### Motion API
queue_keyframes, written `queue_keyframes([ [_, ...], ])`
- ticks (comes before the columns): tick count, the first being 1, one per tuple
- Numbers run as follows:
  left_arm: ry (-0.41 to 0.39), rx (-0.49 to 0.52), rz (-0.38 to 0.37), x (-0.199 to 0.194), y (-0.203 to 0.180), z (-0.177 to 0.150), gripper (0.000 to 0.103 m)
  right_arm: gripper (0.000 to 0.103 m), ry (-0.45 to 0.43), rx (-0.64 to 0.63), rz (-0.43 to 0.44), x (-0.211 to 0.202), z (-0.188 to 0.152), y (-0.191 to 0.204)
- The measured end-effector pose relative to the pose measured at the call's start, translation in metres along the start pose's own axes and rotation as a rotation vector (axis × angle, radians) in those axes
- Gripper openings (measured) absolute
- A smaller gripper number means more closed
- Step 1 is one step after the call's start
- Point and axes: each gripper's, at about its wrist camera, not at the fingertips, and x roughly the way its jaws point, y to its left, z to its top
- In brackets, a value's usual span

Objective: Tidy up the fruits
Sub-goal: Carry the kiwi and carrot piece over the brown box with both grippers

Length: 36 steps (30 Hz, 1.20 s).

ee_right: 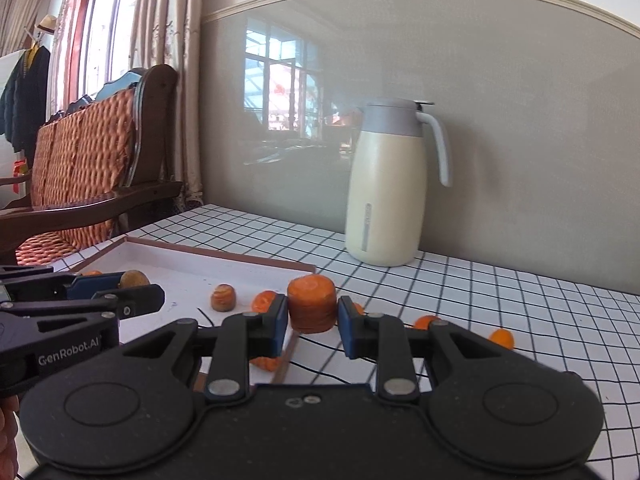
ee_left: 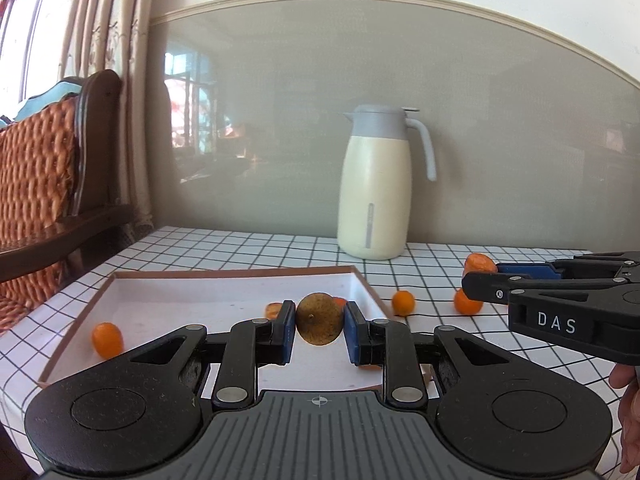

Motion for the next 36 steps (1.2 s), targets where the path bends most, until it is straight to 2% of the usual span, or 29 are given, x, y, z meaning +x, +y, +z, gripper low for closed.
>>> queue_keyframes([
  [19,-0.001,-0.038,0.094,-0.005,0.061,-0.001,0.026,0.018,-0.026,-0.043,0.094,0.022,0.012,0.051],
  [36,0.004,-0.064,0.2,0.023,0.116,0.007,0.026,0.018,-0.052,-0.036,0.105,0.057,0.024,0.062],
])
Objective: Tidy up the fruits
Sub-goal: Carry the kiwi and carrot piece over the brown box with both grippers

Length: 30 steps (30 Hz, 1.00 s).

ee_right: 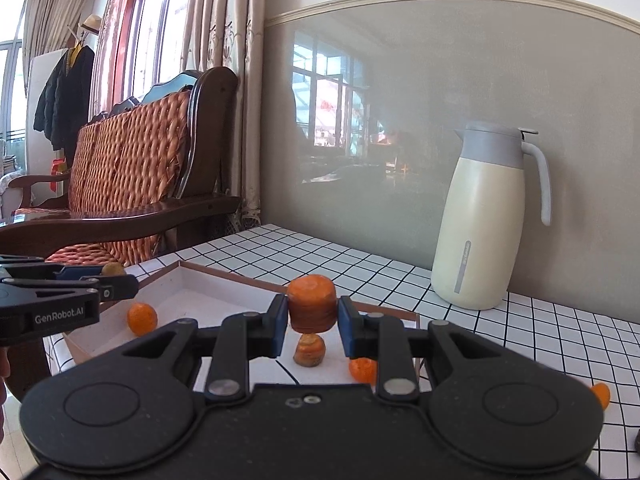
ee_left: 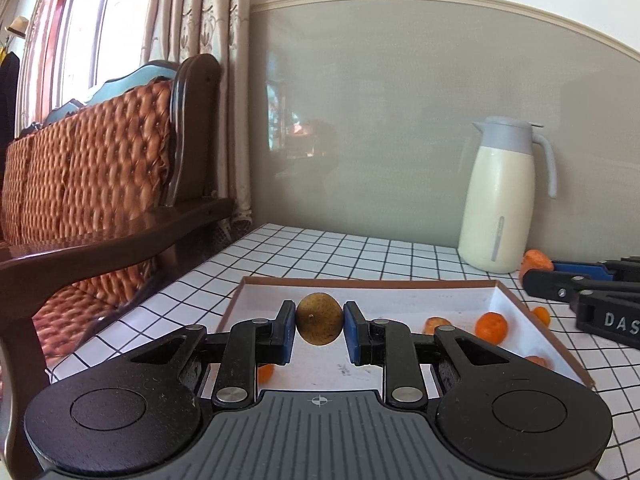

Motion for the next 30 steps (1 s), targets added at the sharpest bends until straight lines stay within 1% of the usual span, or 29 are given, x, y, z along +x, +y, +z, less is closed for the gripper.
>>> queue_keyframes([
  [7,0.004,-0.016,0.008,0.015,0.008,0.006,0.026,0.018,0.001,0.02,-0.014,0.016,0.0,-0.002],
  [13,-0.009,-0.01,0.017,0.029,0.01,0.013,0.026,0.018,0.007,0.001,-0.021,0.031,0.002,-0.002],
  [20,0.025,-0.038,0.029,0.058,0.023,0.014,0.026,0.018,0.054,0.018,-0.042,0.053,0.0,-0.017],
  [30,0.054,-0.044,0.024,0.082,0.022,0.018,0.026,0.018,0.097,0.029,-0.05,0.075,0.001,-0.027],
])
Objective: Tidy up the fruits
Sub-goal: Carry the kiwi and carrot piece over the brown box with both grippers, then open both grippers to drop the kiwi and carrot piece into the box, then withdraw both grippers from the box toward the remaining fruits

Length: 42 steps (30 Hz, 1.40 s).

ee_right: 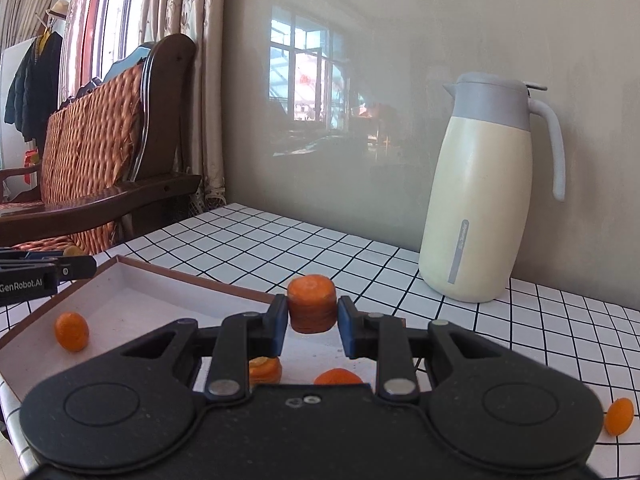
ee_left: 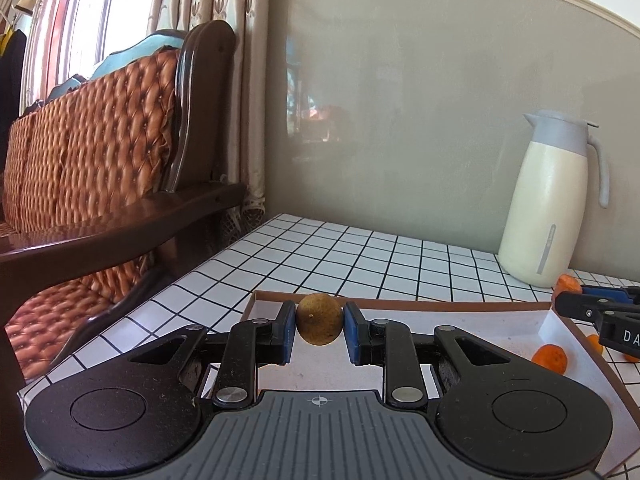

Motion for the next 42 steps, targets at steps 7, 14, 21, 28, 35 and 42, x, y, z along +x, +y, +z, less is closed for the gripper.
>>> queue_keyframes([
  [7,0.013,-0.017,0.026,0.014,0.006,0.005,0.026,0.019,0.036,0.006,0.014,0.014,0.006,-0.003],
  [14,0.034,-0.026,0.033,0.029,0.007,0.005,0.026,0.019,0.085,0.065,0.025,0.03,0.006,-0.016],
  [21,0.01,-0.028,0.052,0.021,0.004,0.007,0.083,0.097,-0.004,0.017,-0.027,0.012,0.013,-0.011],
  [28,-0.037,0.006,0.033,0.007,0.001,0.005,0.103,0.096,-0.028,0.028,-0.041,0.003,0.018,-0.019],
  [35,-0.047,0.016,0.022,-0.006,-0.004,0.003,0.103,0.096,-0.047,0.027,-0.064,-0.011,0.017,-0.02],
  [42,-0.053,0.003,-0.012,-0.027,-0.014,0.0,0.103,0.097,-0.128,0.014,-0.082,-0.045,0.009,-0.022],
])
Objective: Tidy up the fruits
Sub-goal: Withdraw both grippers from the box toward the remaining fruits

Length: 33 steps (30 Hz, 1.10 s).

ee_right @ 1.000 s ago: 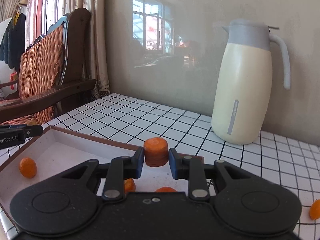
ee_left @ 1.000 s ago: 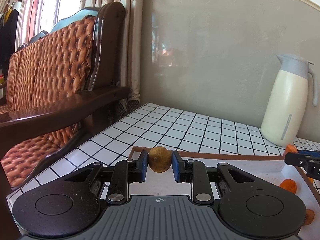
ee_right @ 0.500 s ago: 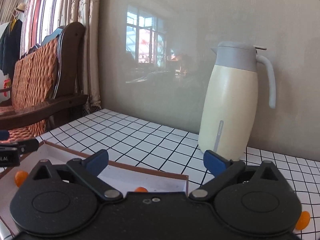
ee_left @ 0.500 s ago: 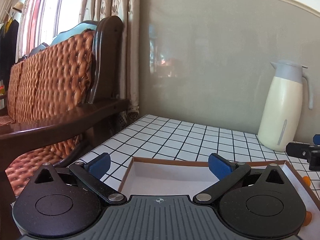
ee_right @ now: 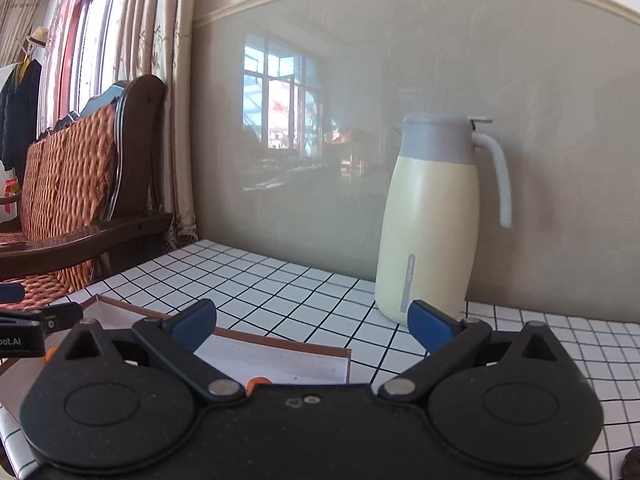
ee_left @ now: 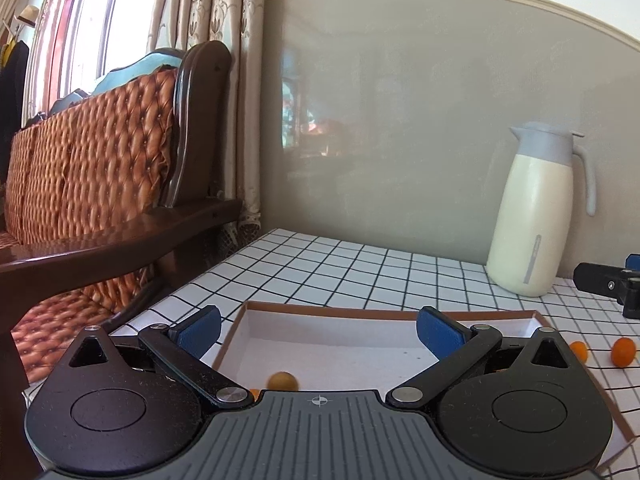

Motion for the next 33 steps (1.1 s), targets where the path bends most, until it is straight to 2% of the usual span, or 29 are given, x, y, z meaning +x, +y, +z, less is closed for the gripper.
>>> queue_keyframes([
  [4,-0.021,0.035,-0.016,-0.014,-0.014,-0.004,0.103,0.097,-0.036,-0.037,-0.02,-0.019,-0.006,-0.002],
  [14,-0.049,0.082,0.027,-0.052,-0.041,-0.019,0.103,0.097,-0.033,-0.041,-0.039,-0.054,-0.017,-0.017],
  [17,-0.087,0.057,0.04,-0.066,-0.039,-0.024,0.103,0.097,-0.038,-0.035,-0.04,-0.067,-0.021,-0.022],
  [22,-0.202,-0.034,0.05,-0.088,-0.031,-0.031,0.103,0.097,-0.029,-0.029,-0.054,-0.084,-0.029,-0.031],
  [24,-0.235,-0.086,0.025,-0.096,-0.027,-0.034,0.103,0.097,-0.02,-0.038,-0.059,-0.09,-0.033,-0.033],
  [26,-0.233,-0.121,-0.022,-0.099,-0.025,-0.036,0.103,0.097,-0.013,-0.055,-0.066,-0.096,-0.037,-0.034],
  [28,-0.241,-0.124,-0.077,-0.101,-0.027,-0.037,0.103,0.097,-0.016,-0.071,-0.074,-0.103,-0.04,-0.036],
  [33,-0.253,-0.154,-0.136,-0.104,-0.039,-0.043,0.103,0.097,-0.014,-0.075,-0.102,-0.114,-0.045,-0.049],
])
